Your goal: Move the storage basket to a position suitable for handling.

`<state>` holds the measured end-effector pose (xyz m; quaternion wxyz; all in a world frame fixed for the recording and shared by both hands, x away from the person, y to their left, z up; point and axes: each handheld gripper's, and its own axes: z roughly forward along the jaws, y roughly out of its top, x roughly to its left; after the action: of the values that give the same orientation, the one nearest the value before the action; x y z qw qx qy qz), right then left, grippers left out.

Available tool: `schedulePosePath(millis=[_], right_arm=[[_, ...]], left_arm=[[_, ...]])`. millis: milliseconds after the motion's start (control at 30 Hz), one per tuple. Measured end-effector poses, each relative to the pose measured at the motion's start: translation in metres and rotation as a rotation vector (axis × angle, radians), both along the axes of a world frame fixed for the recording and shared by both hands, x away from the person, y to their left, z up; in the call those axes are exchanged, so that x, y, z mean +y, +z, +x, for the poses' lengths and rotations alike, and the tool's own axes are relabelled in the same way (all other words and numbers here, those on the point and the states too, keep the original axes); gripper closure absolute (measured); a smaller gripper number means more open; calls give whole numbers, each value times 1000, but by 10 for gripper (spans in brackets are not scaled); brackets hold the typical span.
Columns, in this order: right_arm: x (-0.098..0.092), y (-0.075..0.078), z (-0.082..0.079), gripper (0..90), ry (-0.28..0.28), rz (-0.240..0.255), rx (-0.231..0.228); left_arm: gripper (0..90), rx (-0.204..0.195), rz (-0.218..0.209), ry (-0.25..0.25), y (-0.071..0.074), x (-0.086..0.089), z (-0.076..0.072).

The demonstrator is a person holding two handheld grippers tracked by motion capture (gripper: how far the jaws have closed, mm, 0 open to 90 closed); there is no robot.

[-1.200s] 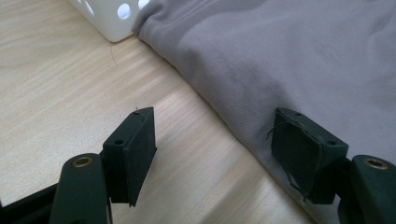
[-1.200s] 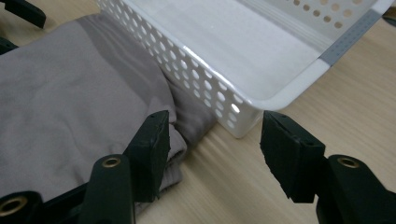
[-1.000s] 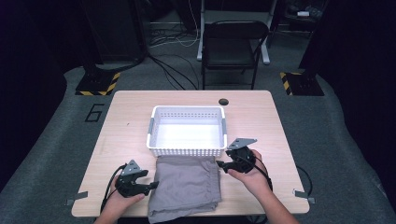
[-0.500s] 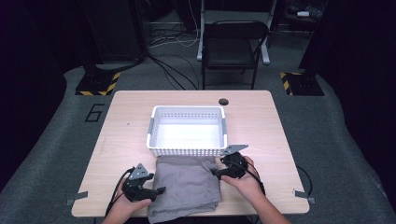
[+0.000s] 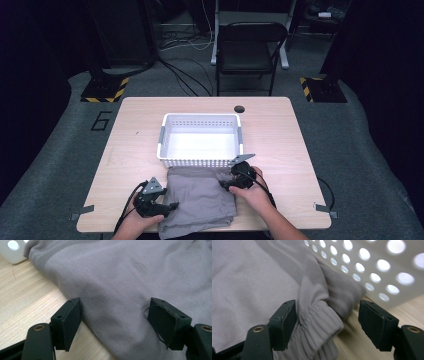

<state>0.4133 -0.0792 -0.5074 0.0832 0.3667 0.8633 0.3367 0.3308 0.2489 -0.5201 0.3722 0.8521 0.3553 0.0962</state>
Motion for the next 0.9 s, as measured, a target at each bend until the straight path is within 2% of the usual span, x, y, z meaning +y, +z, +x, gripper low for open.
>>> schedulePosePath(millis=[133,200,433,533,600,633,733,900], right_arm=[[4,-4,3,275,-12,6,12],[5,-5,3,265,-11,-1,-2],[8,-6,3,232,1,-17,-16],[13,-7,1,265,48,-25,-40],[14,-7,0,280,53,-22,-39],[16,-6,-2,338,63,-14,-28],[15,-5,-3,432,91,6,-8],[15,-4,-4,487,118,0,-11]], left_arm=[[262,-1,5,2,0,-1,-1],[262,-16,12,-4,-1,-1,-1],[261,-20,7,0,-1,-1,-1],[261,-19,5,-1,-1,-2,-1],[261,-19,5,-2,-1,-1,-1],[262,-19,4,-2,-2,-1,-1],[261,-12,13,-7,-1,-1,-2],[261,-22,9,3,-2,-2,-2]])
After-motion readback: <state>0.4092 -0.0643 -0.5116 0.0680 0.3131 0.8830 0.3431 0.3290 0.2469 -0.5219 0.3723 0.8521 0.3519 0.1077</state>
